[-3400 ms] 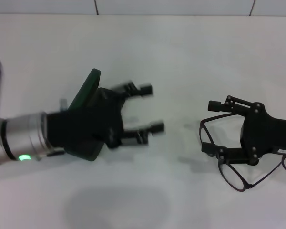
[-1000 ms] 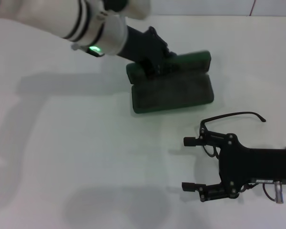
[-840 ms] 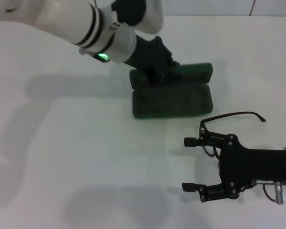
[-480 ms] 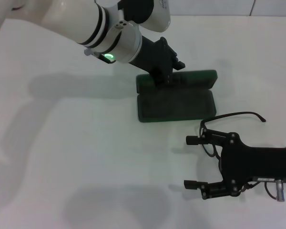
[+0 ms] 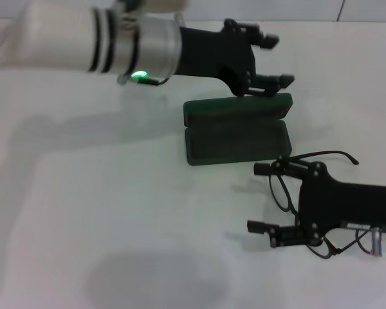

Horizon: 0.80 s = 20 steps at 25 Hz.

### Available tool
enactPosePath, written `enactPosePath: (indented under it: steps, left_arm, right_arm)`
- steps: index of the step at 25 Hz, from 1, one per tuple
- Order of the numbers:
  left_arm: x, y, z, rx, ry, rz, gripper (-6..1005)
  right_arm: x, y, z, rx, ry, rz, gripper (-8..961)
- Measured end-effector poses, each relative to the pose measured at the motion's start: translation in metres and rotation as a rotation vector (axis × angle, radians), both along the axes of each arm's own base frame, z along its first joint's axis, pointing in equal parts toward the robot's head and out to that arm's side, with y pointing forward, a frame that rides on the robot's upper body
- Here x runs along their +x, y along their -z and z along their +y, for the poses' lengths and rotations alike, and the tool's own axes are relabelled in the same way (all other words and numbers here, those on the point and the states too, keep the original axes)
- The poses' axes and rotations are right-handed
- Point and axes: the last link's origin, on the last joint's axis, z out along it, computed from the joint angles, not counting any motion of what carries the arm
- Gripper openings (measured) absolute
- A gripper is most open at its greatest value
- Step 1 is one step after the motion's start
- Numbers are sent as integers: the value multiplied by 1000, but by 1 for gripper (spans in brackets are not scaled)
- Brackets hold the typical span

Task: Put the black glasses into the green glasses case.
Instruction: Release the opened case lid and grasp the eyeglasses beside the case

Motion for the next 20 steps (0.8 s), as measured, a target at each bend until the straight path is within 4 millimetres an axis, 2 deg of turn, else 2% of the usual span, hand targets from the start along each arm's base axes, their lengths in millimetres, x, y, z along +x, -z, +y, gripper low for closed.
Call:
enactPosePath:
  steps: [2, 3, 4, 5, 8, 13, 16, 20]
  left_arm:
    - [-14, -7, -8, 15, -64, -129, 584]
    - [-14, -7, -8, 15, -64, -129, 624]
    - [-23, -9, -12, 26, -99, -180, 663]
    - [-50, -12, -22, 52, -190, -278, 703]
    - [-73, -15, -35, 72, -251, -341, 889]
    - [-93, -24, -49, 75, -284, -372, 893]
    - [-99, -25, -50, 73, -289, -352, 893]
    - [-103, -25, -50, 55, -295, -314, 893]
  right_arm:
    - [-3, -2, 2, 0, 4, 16, 868]
    - [-5, -3, 3, -6, 9, 22, 868]
    - [-8, -5, 5, -14, 20, 27, 868]
    - [-10, -7, 8, -25, 30, 25, 868]
    - [-17, -15, 12, -72, 57, -16, 868]
    - [-40, -26, 13, -94, 120, -254, 868]
    - [-62, -37, 13, -58, 187, -399, 864]
    - [-83, -45, 15, -58, 273, -497, 847]
